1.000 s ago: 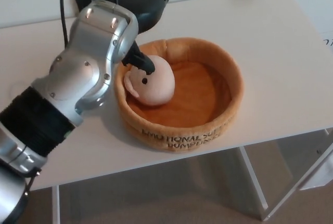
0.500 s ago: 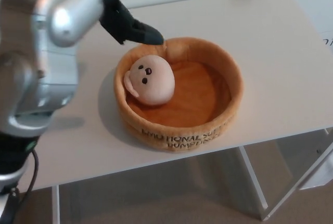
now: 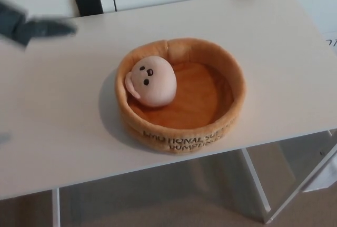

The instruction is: The robot walks towards a table in front, picks a dumpling toy with left hand and puts it in an orange round plate

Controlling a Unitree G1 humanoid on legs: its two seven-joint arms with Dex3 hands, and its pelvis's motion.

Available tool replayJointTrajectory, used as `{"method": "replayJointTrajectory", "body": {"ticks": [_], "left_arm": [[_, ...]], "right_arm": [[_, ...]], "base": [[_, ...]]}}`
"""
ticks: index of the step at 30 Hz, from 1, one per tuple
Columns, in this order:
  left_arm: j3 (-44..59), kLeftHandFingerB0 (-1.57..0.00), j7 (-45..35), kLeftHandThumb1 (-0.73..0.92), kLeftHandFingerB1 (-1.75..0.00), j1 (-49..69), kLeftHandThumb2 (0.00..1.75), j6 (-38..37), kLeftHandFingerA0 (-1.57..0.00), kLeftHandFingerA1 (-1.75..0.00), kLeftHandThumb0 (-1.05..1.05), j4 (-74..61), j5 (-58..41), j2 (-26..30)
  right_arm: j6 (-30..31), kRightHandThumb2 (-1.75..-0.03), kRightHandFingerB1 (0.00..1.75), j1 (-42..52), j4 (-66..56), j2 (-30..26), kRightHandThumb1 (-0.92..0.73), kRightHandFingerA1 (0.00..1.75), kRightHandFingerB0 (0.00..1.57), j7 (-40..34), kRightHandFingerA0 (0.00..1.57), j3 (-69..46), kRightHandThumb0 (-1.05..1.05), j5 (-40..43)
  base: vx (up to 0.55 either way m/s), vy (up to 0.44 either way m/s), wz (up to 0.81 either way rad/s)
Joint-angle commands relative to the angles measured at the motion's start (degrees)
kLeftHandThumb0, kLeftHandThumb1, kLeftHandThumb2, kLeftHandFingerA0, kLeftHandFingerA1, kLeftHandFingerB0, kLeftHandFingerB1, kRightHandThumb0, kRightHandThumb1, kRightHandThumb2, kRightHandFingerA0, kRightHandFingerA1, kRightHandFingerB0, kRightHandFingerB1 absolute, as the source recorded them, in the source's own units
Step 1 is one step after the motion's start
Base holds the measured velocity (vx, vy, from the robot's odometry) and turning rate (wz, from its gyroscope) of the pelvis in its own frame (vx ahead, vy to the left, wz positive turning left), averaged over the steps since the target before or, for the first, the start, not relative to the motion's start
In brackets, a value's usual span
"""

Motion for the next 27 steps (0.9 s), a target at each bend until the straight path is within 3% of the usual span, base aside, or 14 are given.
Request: {"method": "replayJointTrajectory", "body": {"ticks": [1, 3, 4, 7, 8, 10, 13, 14, 15, 16, 17, 18, 20, 27], "left_arm": [[41.6, 0.0, -37.8, 0.4, -0.5, 86.8, 0.88, -12.6, 0.0, -0.49, -0.17, -3.3, -70.0, -13.2], [33.1, -0.12, -37.8, 0.28, -0.52, 90.4, 0.84, -27.2, -0.14, -0.55, -0.19, 4.7, -55.4, -11.3], [30.7, -0.3, -37.8, 0.4, -0.31, 91.1, 0.52, -32.3, -0.32, -0.4, -0.45, 7.4, -50.4, -10.3], [26.2, -0.38, -37.8, 0.42, -0.35, 91.1, 0.53, -40.5, -0.46, -0.47, -0.49, 13.9, -40.6, -8.5], [25.0, -0.38, -37.0, 0.34, -0.43, 91.1, 0.66, -41.2, -0.4, -0.51, -0.49, 15.8, -38.0, -8.2], [22.4, -0.54, -34.1, 0.44, -0.37, 90.9, 0.54, -41.9, -0.45, -0.42, -0.52, 19.6, -34.8, -7.7], [19.1, -0.55, -29.8, 0.48, -0.38, 90.1, 0.55, -43.8, -0.51, -0.44, -0.53, 25.4, -32.6, -7.0], [17.4, -0.6, -22.3, 0.57, -0.41, 90.2, 0.58, -44.6, -0.7, -0.51, -0.55, 29.1, -28.4, -7.2], [17.0, -0.6, -20.3, 0.57, -0.41, 90.4, 0.58, -44.9, -0.7, -0.51, -0.55, 30.0, -27.3, -7.2], [16.5, -0.53, -18.2, 0.49, -0.55, 90.6, 0.85, -45.6, -0.66, -0.63, -0.58, 30.9, -26.1, -7.0], [15.9, -0.53, -16.6, 0.49, -0.55, 91.0, 0.85, -46.7, -0.66, -0.63, -0.58, 31.8, -25.4, -6.5], [15.4, -0.61, -15.5, 0.6, -0.45, 90.7, 0.59, -46.9, -0.72, -0.57, -0.54, 33.2, -24.6, -5.8], [14.2, -0.63, -13.6, 0.59, -0.45, 90.3, 0.58, -46.6, -0.74, -0.55, -0.52, 35.4, -23.0, -4.1], [13.0, -0.66, -9.3, 0.59, -0.44, 88.7, 0.58, -44.9, -0.61, -0.46, -0.48, 42.0, -19.6, 0.9]], "right_arm": [[0.8, -0.58, 0.31, 2.7, 4.2, -1.6, -0.6, 0.44, 0.31, -0.4, 0.65, 1.7, -0.41, -1.8], [1.2, -0.59, 0.31, 3.3, 4.1, -1.2, -0.59, 0.44, 0.29, -0.2, 0.64, 1.6, -0.39, -1.6], [1.1, -0.73, 0.41, 3.8, 3.9, -1.1, -0.48, 0.54, 0.24, -0.3, 0.58, 1.7, -0.49, -1.7], [0.1, -0.58, 0.3, 5.1, 2.5, -1.2, -0.58, 0.44, 0.29, -0.9, 0.64, 2.2, -0.42, -2.1], [0.2, -0.58, 0.3, 5.5, 1.6, -1.3, -0.59, 0.44, 0.29, -0.8, 0.64, 2.2, -0.42, -2.1], [0.7, -0.76, 0.42, 5.5, 0.7, -1.5, -0.48, 0.55, 0.24, -0.4, 0.62, 2.1, -0.51, -1.8], [1.4, -0.58, 0.3, 4.4, 1.3, -1.6, -0.59, 0.43, 0.29, -0.1, 0.65, 1.9, -0.42, -1.6], [1.1, -0.73, 0.4, 3.5, 3.2, -1.1, -0.46, 0.55, 0.24, -0.8, 0.62, 1.9, -0.49, -1.7], [1.0, -0.73, 0.4, 3.3, 3.6, -1.0, -0.46, 0.55, 0.24, -1.0, 0.62, 1.9, -0.49, -1.7], [0.9, -0.72, 0.4, 3.2, 4.0, -0.9, -0.47, 0.54, 0.25, -1.2, 0.61, 2.0, -0.5, -1.8], [0.9, -0.72, 0.4, 3.1, 4.2, -0.8, -0.47, 0.54, 0.25, -1.3, 0.61, 2.0, -0.5, -1.8], [0.9, -0.73, 0.4, 3.0, 4.3, -0.8, -0.47, 0.55, 0.24, -1.4, 0.61, 2.0, -0.49, -1.8], [1.0, -0.58, 0.3, 3.0, 4.3, -1.0, -0.58, 0.43, 0.3, -1.7, 0.66, 2.2, -0.42, -2.0], [0.6, -0.58, 0.31, 3.4, 3.2, -1.3, -0.59, 0.44, 0.3, -1.5, 0.66, 2.3, -0.41, -1.5]], "base": [[0.0, 0.0, 0.0], [0.0, 0.0, 0.0], [0.0, 0.0, 0.0], [0.0, 0.0, 0.0], [0.0, 0.0, 0.0], [0.0, 0.0, 0.0], [0.0, 0.0, 0.0], [0.0, 0.0, 0.0], [0.0, 0.0, 0.0], [0.0, 0.0, 0.0], [0.0, 0.0, 0.0], [0.0, 0.0, 0.0], [0.0, 0.0, 0.0], [0.0, 0.0, 0.0]]}}
